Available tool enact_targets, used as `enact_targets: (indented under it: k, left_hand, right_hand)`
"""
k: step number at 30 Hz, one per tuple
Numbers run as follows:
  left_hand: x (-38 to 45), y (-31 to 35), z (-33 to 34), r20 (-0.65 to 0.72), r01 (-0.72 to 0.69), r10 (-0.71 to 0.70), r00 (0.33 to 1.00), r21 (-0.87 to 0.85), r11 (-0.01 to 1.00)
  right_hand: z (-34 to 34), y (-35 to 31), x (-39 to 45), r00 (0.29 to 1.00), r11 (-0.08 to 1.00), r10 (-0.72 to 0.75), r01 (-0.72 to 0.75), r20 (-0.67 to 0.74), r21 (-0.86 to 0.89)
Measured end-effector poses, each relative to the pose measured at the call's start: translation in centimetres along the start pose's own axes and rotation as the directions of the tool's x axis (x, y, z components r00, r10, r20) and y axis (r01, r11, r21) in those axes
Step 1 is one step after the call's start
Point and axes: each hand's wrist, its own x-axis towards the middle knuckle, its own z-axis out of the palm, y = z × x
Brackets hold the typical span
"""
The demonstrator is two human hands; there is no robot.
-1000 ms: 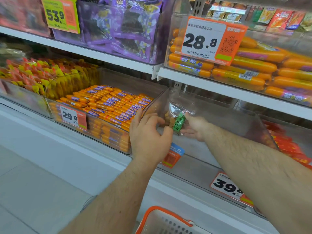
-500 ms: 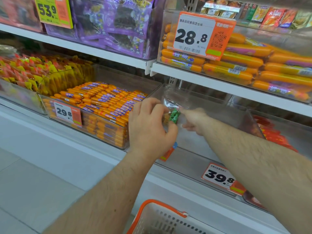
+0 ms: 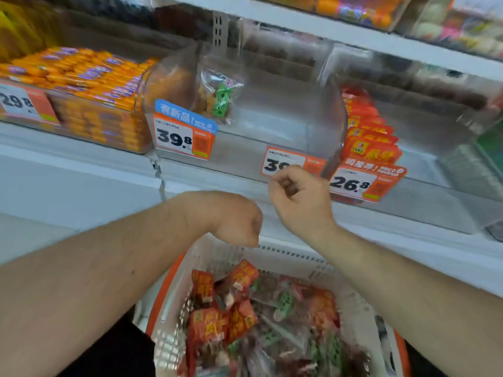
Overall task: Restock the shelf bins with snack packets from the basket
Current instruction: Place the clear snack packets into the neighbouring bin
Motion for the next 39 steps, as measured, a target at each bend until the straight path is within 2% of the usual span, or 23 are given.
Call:
enact_targets:
  k: [2, 3, 4, 6, 8, 9, 11, 15, 18, 21, 24, 26, 27, 29, 30, 31, 32, 33, 36, 37, 39]
  left_hand:
    - [1.0, 0.1, 1.7, 0.021, -0.007, 0.008, 1.000, -0.038, 0.999]
    - [1.5, 0.1, 2.6, 0.021, -0.015, 0.016, 1.000, -0.051, 0.999]
    - [1.8, 0.2, 3.3, 0.037, -0.022, 0.024, 0.999, -0.051, 0.998]
    - [2.4, 0.4, 4.3, 0.084, -0.026, 0.028, 0.996, -0.027, 0.999]
    - [2.7, 0.8, 4.8, 0.107, -0.036, 0.038, 0.994, -0.014, 0.999]
    - [2.9, 0.9, 4.9, 0.108, -0.038, 0.041, 0.993, -0.023, 0.999]
    - [2.9, 1.1, 5.0, 0.101, -0.033, 0.037, 0.994, -0.034, 0.999]
    - [2.8, 1.0, 4.8, 0.093, -0.027, 0.033, 0.995, -0.070, 0.997]
    - [2.2, 1.5, 4.5, 0.088, -0.031, 0.038, 0.995, -0.084, 0.996]
    - [1.9, 1.3, 4.4, 0.092, -0.024, 0.034, 0.995, -0.109, 0.994]
    - [2.0, 0.4, 4.7, 0.094, 0.003, 0.009, 0.996, -0.129, 0.992]
    - [2.0, -0.2, 4.8, 0.086, 0.007, 0.001, 0.996, -0.103, 0.995]
    - [2.0, -0.4, 4.9, 0.089, 0.014, -0.007, 0.996, -0.076, 0.997]
    - [1.8, -0.7, 4.9, 0.126, 0.044, -0.031, 0.992, -0.102, 0.994]
    - [1.7, -0.8, 5.0, 0.157, 0.062, -0.036, 0.987, -0.170, 0.984]
    - [1.7, -0.8, 5.1, 0.175, 0.063, -0.020, 0.984, -0.249, 0.967]
    - [1.5, -0.8, 5.2, 0.178, 0.045, 0.011, 0.984, -0.310, 0.950]
    - [1.5, -0.7, 5.2, 0.156, 0.017, 0.039, 0.987, -0.343, 0.939]
    - [1.6, -0.4, 5.4, -0.085, -0.068, 0.041, 0.996, -0.351, 0.934]
    - [1.8, -0.5, 5.5, -0.220, -0.096, 0.020, 0.975, -0.340, 0.936]
    - [1.7, -0.9, 5.3, -0.468, -0.128, -0.043, 0.883, -0.328, 0.936]
  right_hand:
    - [0.1, 3.0, -3.7, 0.977, 0.985, 0.126, -0.102, 0.173, -0.141]
    - [0.1, 4.4, -5.2, 0.926, 0.956, 0.217, -0.139, 0.308, -0.257]
    - [0.1, 5.7, -6.7, 0.834, 0.911, 0.327, -0.153, 0.443, -0.383]
    - [-0.1, 8.1, -9.7, 0.596, 0.818, 0.495, -0.076, 0.632, -0.570]
    - [-0.2, 9.3, -12.3, 0.401, 0.760, 0.587, 0.027, 0.703, -0.649]
    - [-0.2, 9.6, -13.4, 0.340, 0.731, 0.622, 0.071, 0.706, -0.678]
    - [0.0, 9.9, -15.2, 0.282, 0.677, 0.672, 0.142, 0.685, -0.723]
    - [1.4, 9.6, -17.7, 0.224, 0.611, 0.728, 0.220, 0.648, -0.761]
    - [2.0, 9.0, -18.7, 0.227, 0.581, 0.735, 0.276, 0.639, -0.766]
    - [1.7, 8.0, -17.4, 0.274, 0.548, 0.703, 0.381, 0.657, -0.745]
    - [0.2, 5.9, -12.7, 0.348, 0.550, 0.686, 0.328, 0.639, -0.768]
    - [-1.1, 4.1, -9.0, 0.378, 0.562, 0.705, 0.217, 0.600, -0.798]
    - [-1.7, 3.3, -7.3, 0.379, 0.579, 0.727, 0.111, 0.573, -0.808]
    - [-2.6, 1.9, -4.6, 0.360, 0.608, 0.777, -0.214, 0.517, -0.765]
    - [-2.9, 1.4, -3.6, 0.350, 0.601, 0.799, -0.439, 0.489, -0.668]
    - [-3.0, 1.1, -2.9, 0.333, 0.554, 0.820, -0.668, 0.467, -0.496]
    - [-2.9, 0.8, -2.2, 0.300, 0.458, 0.835, -0.843, 0.461, -0.281]
    - [-2.7, 0.6, -1.7, 0.264, 0.344, 0.843, -0.934, 0.468, -0.092]
    - [-2.2, -0.2, -0.5, 0.191, 0.075, 0.837, -0.968, 0.512, 0.239]
    - [-2.1, -0.6, -0.2, 0.184, 0.029, 0.837, -0.955, 0.516, 0.294]
    - [-2.2, -1.7, 0.5, 0.183, -0.007, 0.840, -0.937, 0.510, 0.349]
